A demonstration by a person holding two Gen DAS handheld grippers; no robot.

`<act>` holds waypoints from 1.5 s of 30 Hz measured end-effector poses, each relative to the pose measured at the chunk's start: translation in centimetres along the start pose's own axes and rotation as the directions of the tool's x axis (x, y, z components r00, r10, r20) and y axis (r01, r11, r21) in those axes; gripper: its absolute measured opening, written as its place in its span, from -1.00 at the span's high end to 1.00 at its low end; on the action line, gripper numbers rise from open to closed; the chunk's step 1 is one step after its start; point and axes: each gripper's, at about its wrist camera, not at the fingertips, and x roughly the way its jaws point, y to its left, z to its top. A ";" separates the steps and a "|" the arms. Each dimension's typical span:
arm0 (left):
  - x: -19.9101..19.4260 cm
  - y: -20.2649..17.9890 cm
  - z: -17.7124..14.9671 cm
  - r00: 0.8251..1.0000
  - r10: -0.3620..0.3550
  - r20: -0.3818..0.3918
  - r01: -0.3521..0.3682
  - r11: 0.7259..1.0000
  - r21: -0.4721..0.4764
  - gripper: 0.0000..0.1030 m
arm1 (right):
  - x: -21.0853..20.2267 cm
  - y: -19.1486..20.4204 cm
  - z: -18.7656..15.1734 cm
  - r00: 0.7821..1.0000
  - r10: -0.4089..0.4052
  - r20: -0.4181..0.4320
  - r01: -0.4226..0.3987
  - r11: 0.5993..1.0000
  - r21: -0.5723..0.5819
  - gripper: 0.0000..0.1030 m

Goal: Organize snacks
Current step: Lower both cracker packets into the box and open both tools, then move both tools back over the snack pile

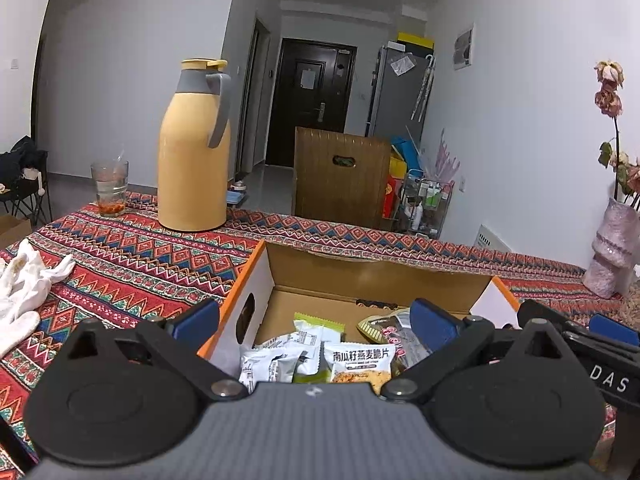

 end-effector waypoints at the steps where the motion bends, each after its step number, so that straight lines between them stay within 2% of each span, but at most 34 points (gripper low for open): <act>1: -0.3 0.0 0.2 1.000 -0.001 0.002 0.001 1.000 -0.001 -1.00 | -0.3 0.1 0.1 1.000 0.001 0.004 -0.001 1.000 -0.004 -1.00; 11: -3.9 0.0 0.0 0.999 -0.032 -0.004 0.032 0.999 0.035 -1.00 | -4.1 0.3 0.0 1.000 0.013 0.009 -0.013 1.000 -0.009 -1.00; 22: -6.5 1.9 -3.8 0.996 -0.039 -0.075 0.044 0.997 0.068 -1.00 | -8.1 0.2 -3.4 0.998 0.006 -0.070 -0.008 1.000 -0.022 -1.00; 30: -6.6 3.7 -6.9 0.990 -0.033 -0.135 0.043 0.996 0.075 -1.00 | -9.5 -0.4 -6.2 0.990 0.002 -0.143 -0.003 1.000 -0.008 -1.00; 36: -5.8 4.4 -8.8 0.990 -0.034 -0.134 0.043 0.997 0.067 -1.00 | -9.8 -1.1 -8.0 0.981 -0.018 -0.195 0.020 1.000 0.007 -1.00; 45: -5.2 5.1 -9.2 0.986 -0.061 -0.154 0.066 0.997 0.032 -1.00 | -10.3 -2.7 -9.0 0.971 -0.069 -0.228 0.067 0.998 -0.014 -1.00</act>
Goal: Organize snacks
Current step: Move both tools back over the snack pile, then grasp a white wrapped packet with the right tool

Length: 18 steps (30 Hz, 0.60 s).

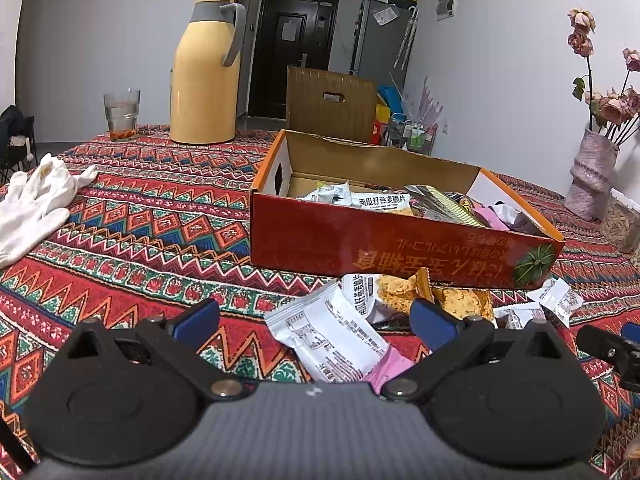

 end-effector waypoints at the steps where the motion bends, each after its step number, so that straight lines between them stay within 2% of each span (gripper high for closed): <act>1: 0.0 0.0 0.0 1.000 -0.003 0.001 0.003 1.000 -0.002 -1.00 | 0.2 -0.3 0.0 1.000 -0.012 -0.004 0.012 1.000 -0.003 -1.00; 5: 0.1 0.1 -0.1 1.000 -0.005 -0.007 0.005 1.000 -0.010 -1.00 | 1.2 -1.1 0.7 0.998 -0.055 -0.014 0.054 0.998 -0.027 -1.00; 10: 0.3 0.3 -0.1 1.000 -0.011 -0.022 0.011 1.000 -0.026 -1.00 | 3.3 -0.9 2.4 0.995 -0.089 -0.049 0.079 0.982 -0.173 -1.00; 13: 0.3 0.3 -0.1 1.000 -0.008 -0.023 0.008 1.000 -0.027 -1.00 | 5.4 -0.8 3.2 0.990 -0.097 -0.105 0.069 0.967 -0.244 -1.00; 18: 0.4 0.3 -0.1 1.000 -0.011 -0.027 0.010 0.999 -0.031 -1.00 | 8.5 -1.4 4.3 0.981 -0.099 -0.165 0.053 0.964 -0.262 -1.00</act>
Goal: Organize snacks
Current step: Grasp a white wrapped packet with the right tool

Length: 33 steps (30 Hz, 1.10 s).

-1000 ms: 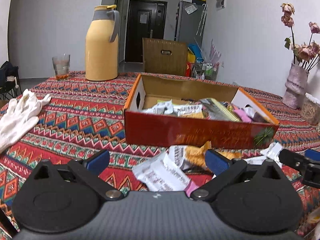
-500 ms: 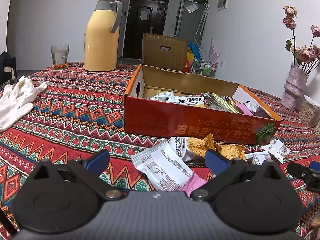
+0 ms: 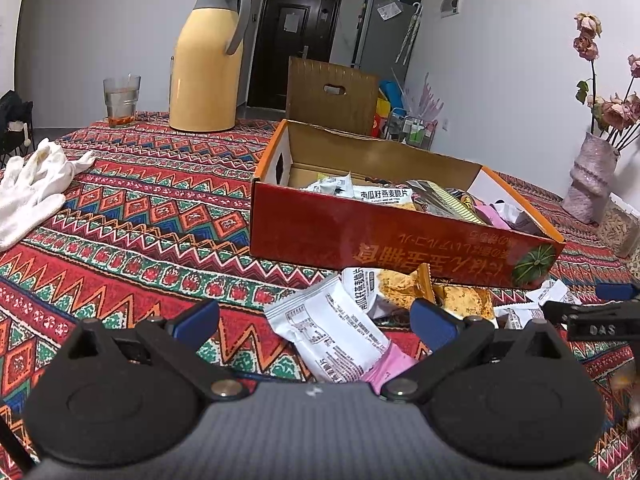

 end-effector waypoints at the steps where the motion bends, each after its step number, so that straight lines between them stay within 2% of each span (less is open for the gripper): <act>1: 0.0 0.0 0.0 1.000 -0.001 -0.001 0.001 1.000 -0.001 -1.00 | 0.6 -0.3 0.2 1.000 0.005 -0.016 -0.005 1.000 0.009 -1.00; 6: 0.2 0.1 0.0 1.000 -0.005 -0.009 0.005 1.000 -0.007 -1.00 | 2.6 -1.2 0.1 0.997 0.055 -0.061 -0.051 0.996 0.073 -1.00; 10: 0.3 0.3 0.1 1.000 -0.009 -0.017 0.009 1.000 -0.016 -1.00 | 3.4 -2.1 -0.3 0.994 0.097 -0.055 -0.088 0.985 0.147 -1.00; 12: 0.3 0.3 0.1 1.000 -0.009 -0.019 0.008 1.000 -0.015 -1.00 | 3.5 -2.1 -0.4 0.994 0.095 -0.045 -0.088 0.985 0.146 -0.99; 13: 0.3 0.3 0.1 1.000 -0.008 -0.019 0.008 1.000 -0.015 -1.00 | 3.4 -2.1 -0.4 0.994 0.099 -0.040 -0.092 0.985 0.146 -0.95; 15: 0.4 0.3 0.1 1.000 -0.008 -0.020 0.008 1.000 -0.016 -1.00 | 3.1 -2.0 -0.4 0.994 0.103 -0.028 -0.098 0.985 0.141 -0.73; 17: 0.4 0.3 0.1 1.000 -0.009 -0.021 0.008 1.000 -0.018 -1.00 | 2.7 -1.9 -0.3 0.994 0.109 -0.015 -0.106 0.985 0.140 -0.33; 21: 0.4 0.3 0.1 1.000 -0.010 -0.022 0.009 1.000 -0.019 -1.00 | 1.9 -2.0 -0.5 0.993 0.120 0.012 -0.120 0.981 0.150 -0.09; 25: 0.4 0.3 0.1 1.000 -0.009 -0.025 0.008 1.000 -0.019 -1.00 | 0.3 -2.0 -1.1 0.993 0.101 0.053 -0.109 0.980 0.164 0.01; 30: 0.4 0.3 0.1 0.999 -0.001 -0.035 0.001 1.000 -0.016 -1.00 | -2.6 -1.5 -2.0 0.990 0.065 0.122 -0.088 0.977 0.194 0.01; 33: 0.1 -0.2 0.4 0.999 0.001 -0.052 -0.001 1.000 0.002 -1.00 | -4.5 -1.3 -2.6 0.984 0.068 0.163 -0.103 0.971 0.216 0.01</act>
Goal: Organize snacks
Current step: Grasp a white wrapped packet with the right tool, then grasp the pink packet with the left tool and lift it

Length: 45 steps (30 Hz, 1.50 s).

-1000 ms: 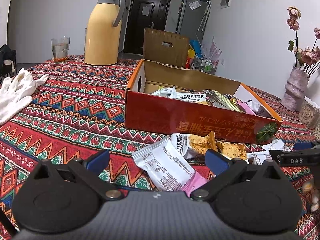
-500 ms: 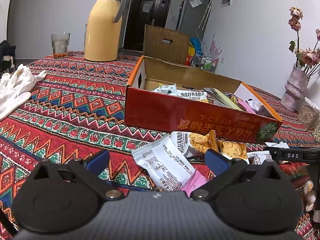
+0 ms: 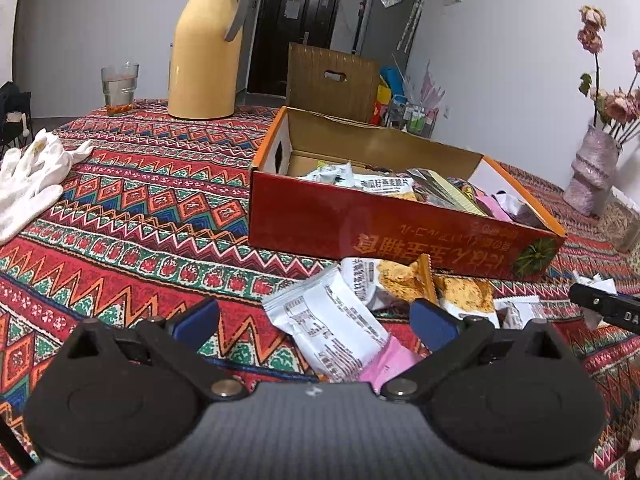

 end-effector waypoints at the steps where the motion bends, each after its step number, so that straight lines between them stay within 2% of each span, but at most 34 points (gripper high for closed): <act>1: -0.2 -0.3 0.1 1.000 0.000 -0.012 0.000 1.000 0.006 -1.00 | -0.6 0.1 -0.3 1.000 0.005 0.012 -0.005 1.000 0.005 0.01; 7: -0.6 -3.5 -0.1 0.994 0.051 -0.101 -0.046 0.997 0.057 -1.00 | -2.7 0.9 -1.7 0.999 0.020 0.043 -0.021 0.999 0.024 0.00; 10: -0.2 -5.4 -0.2 0.987 0.111 -0.120 -0.100 0.990 0.097 -1.00 | -3.4 1.2 -2.3 0.997 0.043 0.059 -0.045 0.998 0.034 -0.01; 14: 0.7 -7.1 -0.3 0.970 0.192 -0.149 -0.177 0.978 0.108 -1.00 | -4.1 1.4 -2.9 0.995 0.074 0.065 -0.077 0.996 0.047 -0.02; 16: 1.3 -7.6 -0.5 0.955 0.248 -0.163 -0.231 0.966 0.118 -1.00 | -4.2 1.1 -3.3 0.995 0.084 0.061 -0.088 0.994 0.065 -0.03; 20: 1.7 -7.9 -1.0 0.941 0.285 -0.182 -0.261 0.954 0.144 -1.00 | -4.7 0.6 -3.9 0.993 0.097 0.062 -0.103 0.991 0.088 -0.03; 27: 0.2 -8.4 -2.6 0.947 0.253 -0.197 -0.208 0.952 0.223 -1.00 | -5.9 0.7 -4.5 0.990 0.125 0.072 -0.131 0.987 0.089 -0.04; 32: -0.9 -7.4 -3.5 0.947 0.236 -0.218 -0.190 0.959 0.211 -1.00 | -6.5 1.0 -5.0 0.989 0.128 0.073 -0.134 0.988 0.082 -0.04; 35: -1.3 -6.9 -3.8 0.954 0.214 -0.212 -0.171 0.964 0.202 -0.97 | -7.0 1.4 -5.4 0.989 0.128 0.072 -0.134 0.988 0.080 -0.04; 38: -1.8 -6.7 -4.0 0.965 0.163 -0.204 -0.126 0.975 0.181 -0.68 | -7.5 1.8 -5.8 0.989 0.127 0.071 -0.132 0.989 0.073 -0.04; 41: -2.2 -6.7 -4.2 0.975 0.120 -0.188 -0.089 0.982 0.165 -0.28 | -8.0 2.1 -6.1 0.990 0.122 0.073 -0.127 0.990 0.066 -0.04; 45: -2.8 -6.9 -4.9 0.983 0.111 -0.146 -0.082 0.979 0.187 -0.22 | -8.8 2.3 -6.3 0.990 0.117 0.079 -0.122 0.991 0.058 -0.04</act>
